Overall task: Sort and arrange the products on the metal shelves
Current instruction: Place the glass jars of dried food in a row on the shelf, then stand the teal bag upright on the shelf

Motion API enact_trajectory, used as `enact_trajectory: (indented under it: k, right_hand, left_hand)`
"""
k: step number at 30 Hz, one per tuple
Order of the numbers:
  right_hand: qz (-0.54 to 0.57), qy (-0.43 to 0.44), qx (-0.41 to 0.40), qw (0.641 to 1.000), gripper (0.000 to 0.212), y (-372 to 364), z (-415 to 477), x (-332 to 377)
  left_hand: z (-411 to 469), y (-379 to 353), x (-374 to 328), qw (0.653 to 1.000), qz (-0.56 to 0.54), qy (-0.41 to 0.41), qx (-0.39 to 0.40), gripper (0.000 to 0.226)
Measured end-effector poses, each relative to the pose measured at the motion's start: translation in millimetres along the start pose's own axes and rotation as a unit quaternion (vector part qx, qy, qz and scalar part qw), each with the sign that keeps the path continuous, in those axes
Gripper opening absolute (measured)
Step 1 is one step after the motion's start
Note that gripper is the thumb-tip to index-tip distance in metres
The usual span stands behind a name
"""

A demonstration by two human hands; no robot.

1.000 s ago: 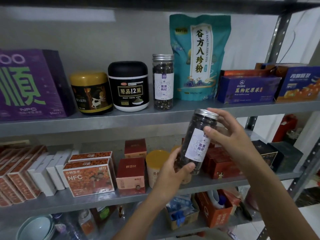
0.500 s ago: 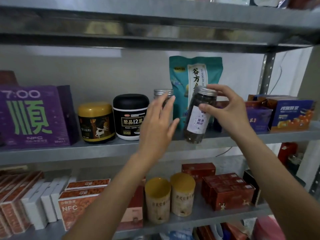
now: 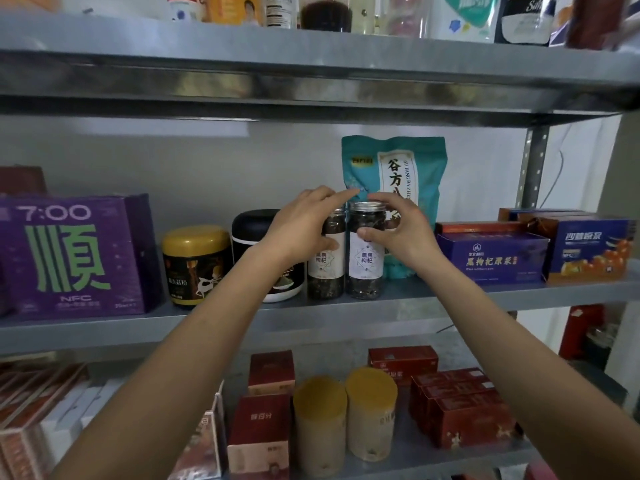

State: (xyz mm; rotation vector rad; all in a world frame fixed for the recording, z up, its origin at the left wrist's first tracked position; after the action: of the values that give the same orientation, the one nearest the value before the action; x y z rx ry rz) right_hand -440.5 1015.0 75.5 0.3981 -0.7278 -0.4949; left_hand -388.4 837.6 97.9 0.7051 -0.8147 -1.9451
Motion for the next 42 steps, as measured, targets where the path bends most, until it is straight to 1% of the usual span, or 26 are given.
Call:
enact_trajectory:
  k: [3,6,7,8,9,10,11,12,13,14,15,16,18,21,25,28,31,34,38,40,42]
  right_hand:
    - [-0.025,0.022,0.018,0.999,0.06,1,-1,-2]
    - [0.004,0.029,0.074,0.997,0.065,9,0,-9]
    - [0.023,0.023,0.061,0.998,0.065,15,2,-12]
    - [0.026,0.025,0.021,0.999,0.067,23,6,-16]
    - [0.0,0.038,-0.027,0.999,0.07,31,11,-21]
    - [-0.066,0.057,-0.055,0.995,0.077,37,19,-27]
    - [-0.169,0.077,-0.05,0.981,0.087,42,27,-33]
    - [-0.285,0.092,-0.02,0.954,0.1,44,35,-38]
    - [-0.384,0.096,0.02,0.918,0.115,45,43,-44]
    - [-0.454,0.095,0.057,0.884,0.127,43,50,-49]
    - [-0.498,0.094,0.088,0.858,0.136,40,54,-53]
    - [-0.521,0.096,0.113,0.841,0.14,36,57,-56]
    - [-0.528,0.103,0.132,0.832,0.144,28,60,-61]
    - [-0.535,0.112,0.105,0.831,0.144,22,60,-62]
    - [-0.554,0.127,0.064,0.82,0.139,19,55,-65]
    - [-0.538,0.135,0.045,0.831,0.133,17,51,-65]
    - [-0.517,0.139,0.032,0.844,0.121,13,46,-63]
    - [-0.496,0.135,0.012,0.858,0.099,11,42,-60]
    - [-0.428,0.133,-0.081,0.89,0.05,15,47,-53]
    - [-0.411,0.119,-0.092,0.899,0.038,15,50,-50]
    - [-0.391,0.106,-0.09,0.91,0.031,13,50,-49]
  left_hand:
    - [1,-2,-3,0.998,0.052,-0.021,0.01,0.085]
    - [-1,-8,-5,0.998,0.05,-0.023,0.001,0.078]
    - [-1,-9,-5,0.999,0.049,-0.022,-0.004,0.076]
    - [-1,-9,-5,0.999,0.048,-0.022,-0.007,0.075]
    - [-1,-10,-4,0.999,0.046,-0.021,-0.007,0.074]
    - [0,-10,-4,0.999,0.045,-0.02,-0.007,0.073]
    - [1,-10,-5,0.999,0.045,-0.019,-0.005,0.073]
    - [1,-10,-5,0.999,0.044,-0.018,-0.003,0.072]
    - [2,-10,-6,0.999,0.043,-0.017,-0.002,0.071]
    - [2,-11,-6,0.999,0.04,-0.016,-0.002,0.07]
    - [2,-11,-5,0.999,0.035,-0.015,-0.004,0.07]
    - [2,-11,-5,0.999,0.03,-0.013,-0.006,0.069]
    - [1,-11,-3,0.999,0.03,-0.011,-0.008,0.069]
    - [0,-14,-3,0.999,0.04,-0.011,-0.005,0.07]
    - [0,-15,-3,0.999,0.041,-0.006,-0.006,0.07]
    - [-1,-16,-5,0.999,0.042,0.0,-0.002,0.07]
    - [-1,-15,-6,0.999,0.04,0.005,-0.001,0.07]
    - [-1,-15,-8,0.999,0.041,0.008,0.002,0.07]
    - [-2,-13,-10,0.999,0.044,0.015,0.006,0.069]
    - [-3,-12,-11,0.999,0.047,0.018,0.009,0.069]
    - [-3,-11,-12,0.999,0.045,0.021,0.011,0.069]
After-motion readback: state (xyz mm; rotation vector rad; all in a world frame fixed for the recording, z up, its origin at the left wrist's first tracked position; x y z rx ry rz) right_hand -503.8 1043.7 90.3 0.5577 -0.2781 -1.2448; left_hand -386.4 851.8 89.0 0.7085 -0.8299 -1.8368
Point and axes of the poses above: each hand's wrist, its own z-axis towards the middle knuckle, its own y-axis out of the back of the hand, x = y × z, the point moved 1 cm from there along z, towards the middle knuckle, and after that the axes turned 13 degrees about -z, right-handed, at the moved point
